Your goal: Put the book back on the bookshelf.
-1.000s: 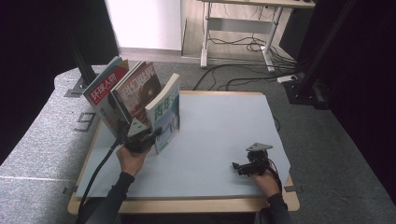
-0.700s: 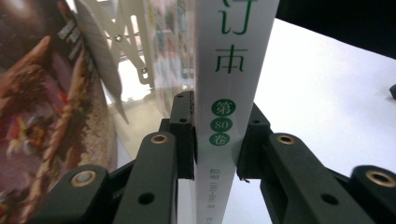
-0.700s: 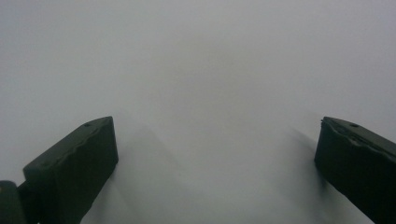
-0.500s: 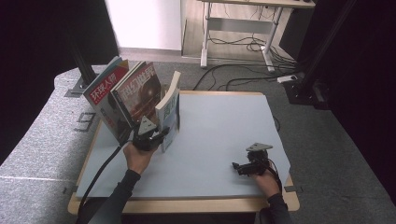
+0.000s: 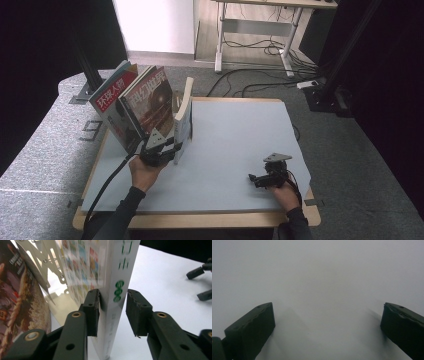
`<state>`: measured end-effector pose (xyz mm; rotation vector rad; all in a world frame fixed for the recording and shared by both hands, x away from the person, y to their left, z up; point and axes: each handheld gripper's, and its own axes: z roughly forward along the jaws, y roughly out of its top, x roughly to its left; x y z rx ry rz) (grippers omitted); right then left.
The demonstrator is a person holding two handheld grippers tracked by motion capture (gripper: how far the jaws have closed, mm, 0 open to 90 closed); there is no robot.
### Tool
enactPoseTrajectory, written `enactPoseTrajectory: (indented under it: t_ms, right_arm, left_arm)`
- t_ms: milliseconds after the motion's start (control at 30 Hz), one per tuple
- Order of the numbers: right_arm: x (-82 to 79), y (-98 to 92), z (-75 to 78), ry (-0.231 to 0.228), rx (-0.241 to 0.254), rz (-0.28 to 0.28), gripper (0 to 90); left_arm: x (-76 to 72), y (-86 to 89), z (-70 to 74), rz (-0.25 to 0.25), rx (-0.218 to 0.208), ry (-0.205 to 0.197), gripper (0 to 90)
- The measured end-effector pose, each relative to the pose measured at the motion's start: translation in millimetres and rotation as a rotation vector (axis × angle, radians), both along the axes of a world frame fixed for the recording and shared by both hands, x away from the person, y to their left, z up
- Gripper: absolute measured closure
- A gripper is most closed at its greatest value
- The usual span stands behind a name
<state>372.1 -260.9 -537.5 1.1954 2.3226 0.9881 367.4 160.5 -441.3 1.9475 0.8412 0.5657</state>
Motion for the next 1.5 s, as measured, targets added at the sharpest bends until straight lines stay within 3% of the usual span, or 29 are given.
enactPoseTrajectory:
  t_ms: [133, 400, 600, 1500]
  right_arm:
    - [0.0, 0.0, 0.0, 0.000, 0.000, 0.000, 0.0]
    - [0.0, 0.0, 0.0, 0.000, 0.000, 0.000, 0.0]
    - [0.1, 0.0, 0.0, 0.000, 0.000, 0.000, 0.0]
    - [0.0, 0.1, 0.0, 0.001, 0.001, -0.002, 0.0]
  left_arm:
    - [-0.1, 0.0, -6.2, 0.000, 0.005, 0.009, 67.8]
    - [4.6, -10.5, -7.0, -0.013, -0.037, 0.007, 69.2]
    - [10.1, -17.2, -4.8, -0.015, -0.002, -0.006, 69.1]
    - [46.3, -26.8, -0.5, 0.051, 0.009, 0.007, 69.1]
